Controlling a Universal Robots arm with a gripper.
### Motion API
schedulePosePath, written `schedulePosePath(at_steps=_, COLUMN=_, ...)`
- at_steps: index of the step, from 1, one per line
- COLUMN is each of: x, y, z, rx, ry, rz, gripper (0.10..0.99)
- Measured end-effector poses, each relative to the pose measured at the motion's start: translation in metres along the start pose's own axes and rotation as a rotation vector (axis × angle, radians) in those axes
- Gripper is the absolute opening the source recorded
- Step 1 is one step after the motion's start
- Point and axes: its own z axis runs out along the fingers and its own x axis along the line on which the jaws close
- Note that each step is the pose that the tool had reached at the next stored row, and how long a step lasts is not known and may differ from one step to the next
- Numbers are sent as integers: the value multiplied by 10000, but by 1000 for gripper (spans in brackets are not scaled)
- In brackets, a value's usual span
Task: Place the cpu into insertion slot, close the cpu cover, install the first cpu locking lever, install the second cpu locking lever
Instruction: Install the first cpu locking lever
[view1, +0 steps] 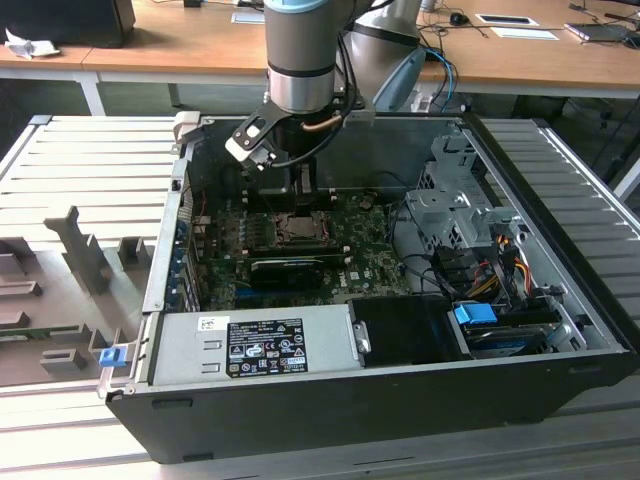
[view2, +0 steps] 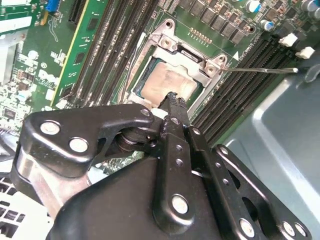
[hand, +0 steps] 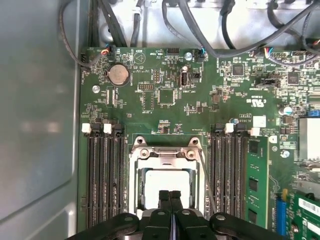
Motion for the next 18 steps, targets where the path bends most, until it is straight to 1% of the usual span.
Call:
schedulePosePath(at_steps=3, x=0, y=5, z=-116, rx=0, ry=1, rz=1, gripper=106)
schedulePosePath(at_steps=5, x=0, y=10, z=-210, rx=0, ry=1, rz=0, gripper=106)
schedulePosePath(at_steps=6, x=0, y=13, z=-284, rx=0, ry=1, rz=0, gripper=106)
schedulePosePath(at_steps=7, x=0, y=15, z=-324, rx=0, ry=0, rz=0, gripper=106)
schedulePosePath(at_steps=8, x=0, y=16, z=-343, rx=1, ry=-1, rz=0, gripper=106)
schedulePosePath(at_steps=10, x=-1, y=16, z=-343, rx=0, ry=5, rz=-66, gripper=106)
schedulePosePath(at_steps=12, x=-1, y=15, z=-342, rx=1, ry=19, rz=-402, gripper=106)
schedulePosePath(at_steps=15, x=-1, y=15, z=-328, rx=2, ry=64, rz=-1373, gripper=106)
schedulePosePath(at_steps=18, x=-1, y=13, z=-296, rx=5, ry=72, rz=-1865, gripper=106)
